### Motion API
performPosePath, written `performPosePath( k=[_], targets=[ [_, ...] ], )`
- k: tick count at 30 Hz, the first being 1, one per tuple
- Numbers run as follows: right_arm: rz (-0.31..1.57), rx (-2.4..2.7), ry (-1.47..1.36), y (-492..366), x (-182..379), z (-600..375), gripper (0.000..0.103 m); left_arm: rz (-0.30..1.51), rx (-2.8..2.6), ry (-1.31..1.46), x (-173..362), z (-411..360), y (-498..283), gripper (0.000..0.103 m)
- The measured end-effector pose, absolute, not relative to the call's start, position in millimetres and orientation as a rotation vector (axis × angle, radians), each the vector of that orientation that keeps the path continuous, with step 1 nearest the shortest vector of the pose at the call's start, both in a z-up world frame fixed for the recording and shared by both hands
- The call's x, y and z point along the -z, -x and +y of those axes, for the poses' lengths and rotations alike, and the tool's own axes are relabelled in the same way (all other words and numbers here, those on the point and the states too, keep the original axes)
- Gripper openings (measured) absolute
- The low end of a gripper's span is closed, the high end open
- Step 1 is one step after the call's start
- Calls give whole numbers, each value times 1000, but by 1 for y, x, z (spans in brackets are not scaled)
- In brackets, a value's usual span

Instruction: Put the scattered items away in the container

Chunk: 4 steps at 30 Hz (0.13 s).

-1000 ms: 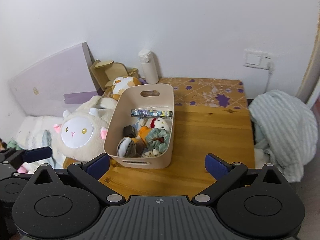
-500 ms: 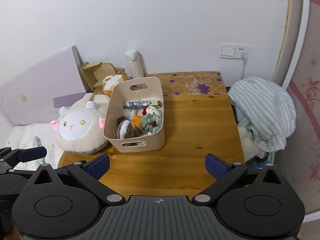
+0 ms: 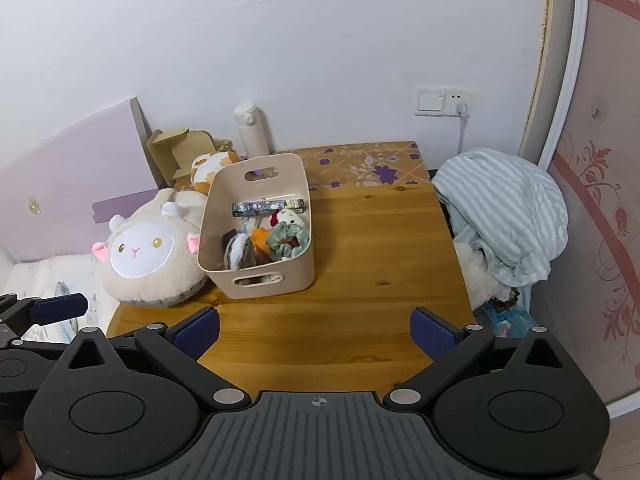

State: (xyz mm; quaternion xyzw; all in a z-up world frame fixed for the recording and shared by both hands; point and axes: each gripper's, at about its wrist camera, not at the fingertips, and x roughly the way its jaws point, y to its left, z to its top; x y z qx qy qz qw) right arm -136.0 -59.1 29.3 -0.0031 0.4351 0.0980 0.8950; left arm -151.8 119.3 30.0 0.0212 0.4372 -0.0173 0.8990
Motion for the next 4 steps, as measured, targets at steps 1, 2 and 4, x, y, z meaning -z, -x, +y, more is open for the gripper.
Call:
performPosePath(
  k=[1,2,4],
  targets=[
    [899,-201,8,137,-30,-59,103,906,36,-45,-30,120,152,90],
    [897,-199,9,138,-31,-58,103,908,35,-46,-30,120,152,90],
    [896,-195,4,140,-31,-58,103,908,41,-46,-30,122,153,90]
  ],
)
